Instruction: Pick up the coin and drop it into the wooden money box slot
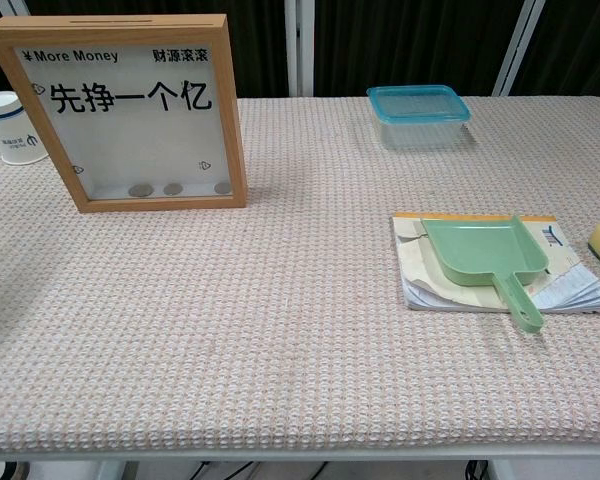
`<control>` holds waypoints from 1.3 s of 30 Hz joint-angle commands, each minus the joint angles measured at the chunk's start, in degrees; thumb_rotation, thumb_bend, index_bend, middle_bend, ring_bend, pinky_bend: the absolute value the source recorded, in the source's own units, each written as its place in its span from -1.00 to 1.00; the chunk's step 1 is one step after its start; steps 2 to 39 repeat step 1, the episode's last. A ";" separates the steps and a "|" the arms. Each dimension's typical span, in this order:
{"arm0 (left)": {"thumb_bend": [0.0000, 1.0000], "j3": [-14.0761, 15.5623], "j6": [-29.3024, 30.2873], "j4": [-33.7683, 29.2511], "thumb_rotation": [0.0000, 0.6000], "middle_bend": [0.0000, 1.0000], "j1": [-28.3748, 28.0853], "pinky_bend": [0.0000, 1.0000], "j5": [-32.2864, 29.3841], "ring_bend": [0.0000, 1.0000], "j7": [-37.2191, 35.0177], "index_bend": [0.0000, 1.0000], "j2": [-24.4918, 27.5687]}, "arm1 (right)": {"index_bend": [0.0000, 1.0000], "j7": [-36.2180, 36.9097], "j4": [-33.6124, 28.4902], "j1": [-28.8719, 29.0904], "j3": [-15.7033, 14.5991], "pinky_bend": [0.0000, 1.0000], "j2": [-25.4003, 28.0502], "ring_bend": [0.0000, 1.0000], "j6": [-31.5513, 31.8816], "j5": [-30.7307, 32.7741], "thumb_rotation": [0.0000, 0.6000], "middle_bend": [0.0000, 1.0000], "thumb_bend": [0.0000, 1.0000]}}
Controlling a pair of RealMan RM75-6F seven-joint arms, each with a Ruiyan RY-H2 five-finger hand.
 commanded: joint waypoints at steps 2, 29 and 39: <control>-0.53 -0.48 0.34 2.30 1.00 -0.75 1.63 -0.86 -1.18 -0.93 -3.44 -0.67 -1.20 | -1.00 -0.63 -0.58 0.10 -0.16 -1.00 0.09 -1.00 -0.05 -0.41 1.00 -1.00 -0.33; -0.53 -0.48 0.34 2.30 1.00 -0.75 1.63 -0.86 -1.18 -0.93 -3.44 -0.67 -1.20 | -1.00 -0.63 -0.58 0.10 -0.16 -1.00 0.09 -1.00 -0.05 -0.41 1.00 -1.00 -0.33; -0.53 -0.48 0.34 2.30 1.00 -0.75 1.63 -0.86 -1.18 -0.93 -3.44 -0.67 -1.20 | -1.00 -0.63 -0.58 0.10 -0.16 -1.00 0.09 -1.00 -0.05 -0.41 1.00 -1.00 -0.33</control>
